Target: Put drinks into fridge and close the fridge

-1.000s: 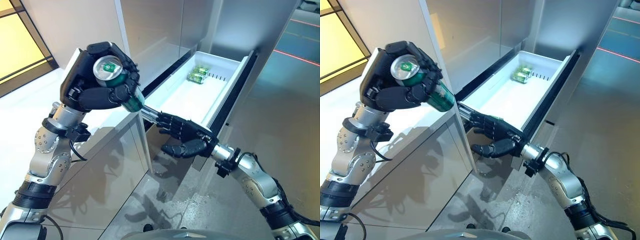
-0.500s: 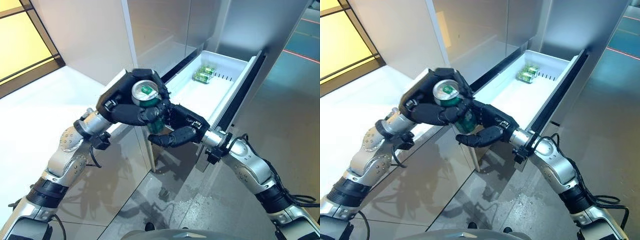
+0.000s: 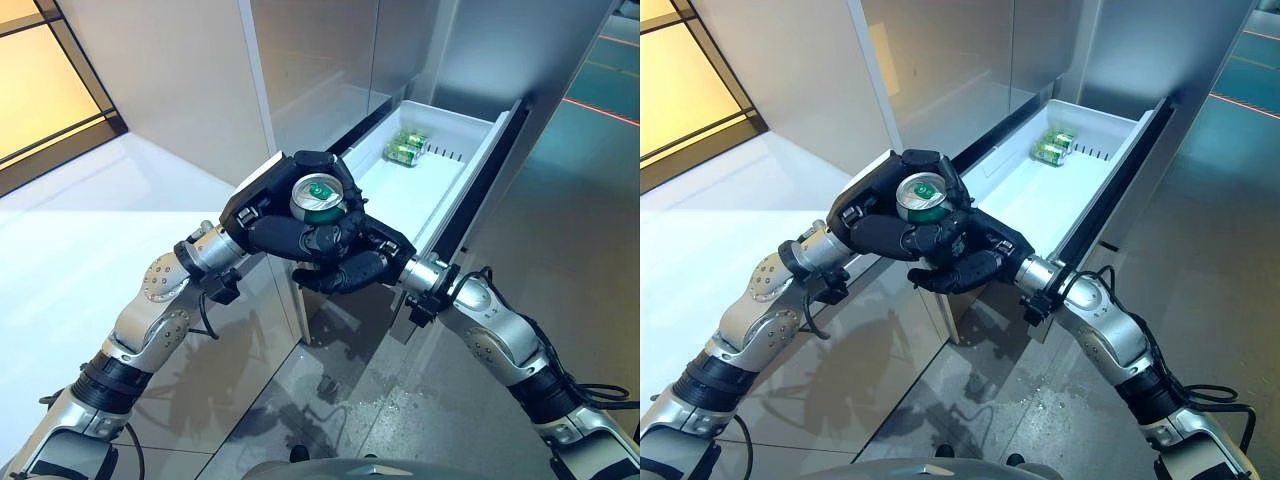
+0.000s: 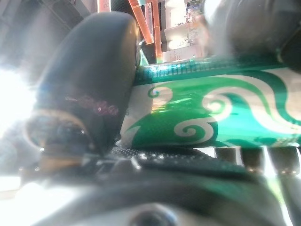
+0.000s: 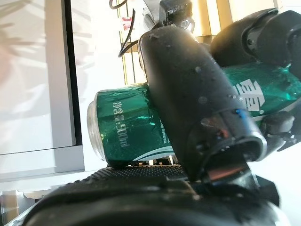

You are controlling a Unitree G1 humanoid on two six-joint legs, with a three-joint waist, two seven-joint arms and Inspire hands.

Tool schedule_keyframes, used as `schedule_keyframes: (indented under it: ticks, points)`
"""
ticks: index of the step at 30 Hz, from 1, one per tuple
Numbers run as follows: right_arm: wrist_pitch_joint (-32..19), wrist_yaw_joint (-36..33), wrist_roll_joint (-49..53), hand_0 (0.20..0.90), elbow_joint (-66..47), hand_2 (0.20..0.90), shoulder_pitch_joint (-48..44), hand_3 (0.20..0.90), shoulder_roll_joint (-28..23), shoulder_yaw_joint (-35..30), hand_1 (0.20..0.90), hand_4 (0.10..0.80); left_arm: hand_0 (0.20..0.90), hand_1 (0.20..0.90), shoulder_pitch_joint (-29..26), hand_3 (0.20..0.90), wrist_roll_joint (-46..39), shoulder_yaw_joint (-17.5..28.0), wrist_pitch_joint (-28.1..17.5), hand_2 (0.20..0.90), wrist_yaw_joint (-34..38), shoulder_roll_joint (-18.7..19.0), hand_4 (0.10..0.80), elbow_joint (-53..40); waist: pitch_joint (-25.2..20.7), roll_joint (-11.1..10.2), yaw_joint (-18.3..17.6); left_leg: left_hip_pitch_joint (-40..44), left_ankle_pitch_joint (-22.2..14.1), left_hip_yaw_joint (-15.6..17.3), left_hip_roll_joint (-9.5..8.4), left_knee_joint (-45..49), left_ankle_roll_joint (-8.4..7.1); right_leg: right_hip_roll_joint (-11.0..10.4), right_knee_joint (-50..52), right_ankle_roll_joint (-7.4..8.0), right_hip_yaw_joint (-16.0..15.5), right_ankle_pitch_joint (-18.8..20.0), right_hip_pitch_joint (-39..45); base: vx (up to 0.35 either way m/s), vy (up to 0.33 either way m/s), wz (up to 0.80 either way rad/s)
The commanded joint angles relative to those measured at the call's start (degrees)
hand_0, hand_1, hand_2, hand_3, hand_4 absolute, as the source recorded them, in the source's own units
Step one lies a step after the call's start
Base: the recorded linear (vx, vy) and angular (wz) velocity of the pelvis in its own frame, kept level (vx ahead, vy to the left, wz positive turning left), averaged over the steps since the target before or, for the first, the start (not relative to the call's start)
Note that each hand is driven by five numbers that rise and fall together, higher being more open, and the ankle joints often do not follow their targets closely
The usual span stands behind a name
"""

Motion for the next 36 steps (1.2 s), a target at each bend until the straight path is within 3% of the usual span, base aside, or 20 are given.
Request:
schedule_keyframes:
  ticks: [1,3,10,11,12,13,14,16,29,30,31,34,36]
  points:
    - [-3.7,1.1,7.6,0.9,-5.1,0.9,-8.8,0.9,6.1,0.9,0.9,0.8,0.3,0.3,-11.4,0.2,-2.8,-0.3,-5.1,0.3,0.5,-4.4,0.1,-3.5,-4.7,-0.6,-0.1,1.3,-6.7,-1.2,-2.95,0.4,2.71,-0.6,4.0,3.15,-0.7,-2.5,-2.5,0.0,0.0,0.0]
    - [0.6,2.2,11.6,0.9,-6.1,0.9,-8.7,0.9,6.6,1.8,0.9,0.8,0.3,0.3,-11.1,0.2,-0.1,-0.6,-5.3,0.3,2.0,-4.1,0.1,-2.7,-4.7,-0.7,0.0,1.2,-6.6,-1.2,-2.96,0.4,2.69,-0.6,3.9,3.19,-0.8,-2.4,-2.5,0.0,0.0,0.0]
    - [2.4,1.4,14.4,0.9,-5.1,0.9,-8.7,0.9,6.2,2.7,0.9,0.8,0.3,0.3,-10.5,0.2,-1.5,-1.5,-4.7,0.3,1.6,-3.8,0.1,-1.3,-4.8,-0.9,0.1,1.1,-6.4,-1.3,-2.96,0.5,2.73,-0.5,3.9,3.16,-0.8,-2.3,-2.5,0.0,0.0,0.0]
    - [2.5,1.5,14.6,0.815,-5.0,0.815,-8.7,0.801,6.2,2.8,0.815,0.701,0.3,0.3,-10.4,0.2,-1.7,-1.6,-4.6,0.3,1.4,-3.9,0.1,-1.3,-4.8,-0.9,0.1,1.1,-6.4,-1.4,-2.95,0.5,2.73,-0.5,3.8,3.13,-0.8,-2.3,-2.5,0.0,0.0,0.0]
    - [2.9,1.6,15.4,0.646,-4.8,0.646,-8.6,0.604,6.2,2.9,0.646,0.504,0.3,0.3,-10.2,0.2,-2.3,-1.7,-4.3,0.3,0.9,-4.1,0.1,-1.2,-4.8,-0.9,0.1,1.1,-6.4,-1.4,-2.94,0.5,2.72,-0.4,3.8,3.1,-0.7,-2.3,-2.4,0.0,0.0,0.0]
    - [2.9,1.6,15.4,0.646,-4.8,0.646,-8.6,0.604,6.2,2.9,0.646,0.504,0.3,0.3,-10.2,0.2,-2.3,-1.7,-4.3,0.3,0.9,-4.1,0.1,-1.2,-4.8,-0.9,0.1,1.1,-6.4,-1.4,-2.94,0.5,2.72,-0.4,3.8,3.1,-0.7,-2.3,-2.4,0.0,0.0,0.0]
    - [3.2,1.9,15.9,0.324,-4.8,0.324,-8.4,0.227,6.7,3.3,0.324,0.127,0.3,0.3,-10.0,0.2,-2.9,-2.1,-3.9,0.3,0.9,-4.5,0.1,-1.5,-4.8,-0.9,0.1,1.1,-6.4,-1.5,-2.99,0.6,2.74,-0.4,3.8,3.06,-0.6,-2.3,-2.5,0.0,0.0,0.0]
    - [3.4,2.0,16.2,0.3,-4.9,0.3,-8.3,0.2,7.1,3.9,0.3,0.1,0.3,0.3,-9.9,0.2,-2.6,-2.8,-3.7,0.3,0.9,-5.3,0.1,-1.5,-4.7,-0.9,0.0,1.2,-6.4,-1.6,-2.93,0.6,2.7,-0.3,3.8,3.02,-0.6,-2.4,-2.4,0.0,0.0,0.0]
    - [1.6,-1.8,15.5,0.3,-4.7,0.3,-9.6,0.2,7.5,4.2,0.3,0.1,0.3,0.3,-9.7,0.2,-1.2,-4.7,-2.7,0.3,2.1,-6.8,0.1,-1.1,-4.4,-0.9,-0.1,1.3,-6.3,-2.3,-3.06,0.8,2.7,0.1,3.7,2.65,-0.2,-2.4,-2.0,0.0,0.0,0.0]
    - [1.2,-2.2,15.3,0.3,-4.8,0.3,-9.6,0.2,7.5,4.0,0.3,0.1,0.399,0.399,-9.6,0.315,-0.8,-4.7,-2.5,0.399,2.1,-6.9,0.215,-0.9,-4.4,-0.9,-0.1,1.3,-6.3,-2.3,-3.04,0.8,2.69,0.2,3.7,2.63,-0.3,-2.5,-2.0,0.0,0.0,0.0]
    - [1.1,-2.4,15.1,0.3,-4.9,0.3,-9.6,0.2,7.5,3.6,0.3,0.1,0.9,0.9,-9.4,0.9,-0.6,-4.6,-2.2,0.9,2.4,-7.1,0.8,-0.8,-4.4,-0.9,-0.1,1.3,-6.3,-2.4,-3.05,0.9,2.68,0.2,3.8,2.61,-0.3,-2.5,-2.0,0.0,0.0,0.0]
    - [-0.3,-3.7,13.2,0.3,-5.0,0.3,-9.7,0.2,7.1,2.6,0.3,0.1,0.9,0.9,-8.8,0.9,0.4,-4.1,-2.8,0.9,4.2,-7.2,0.8,-0.4,-4.3,-0.8,-0.2,1.3,-6.3,-2.4,-3.02,0.9,2.69,0.2,3.8,2.63,-0.3,-2.5,-2.0,0.0,0.0,0.0]
    - [-1.2,-6.3,11.2,0.3,-4.7,0.3,-10.0,0.2,6.1,0.7,0.3,0.1,0.9,0.9,-8.0,0.9,1.2,-2.7,-6.0,0.9,6.9,-7.3,0.8,0.3,-4.3,-1.0,-0.1,1.3,-6.4,-2.4,-2.96,1.0,2.68,0.3,4.0,2.55,-0.3,-2.7,-1.9,0.0,0.0,0.0]
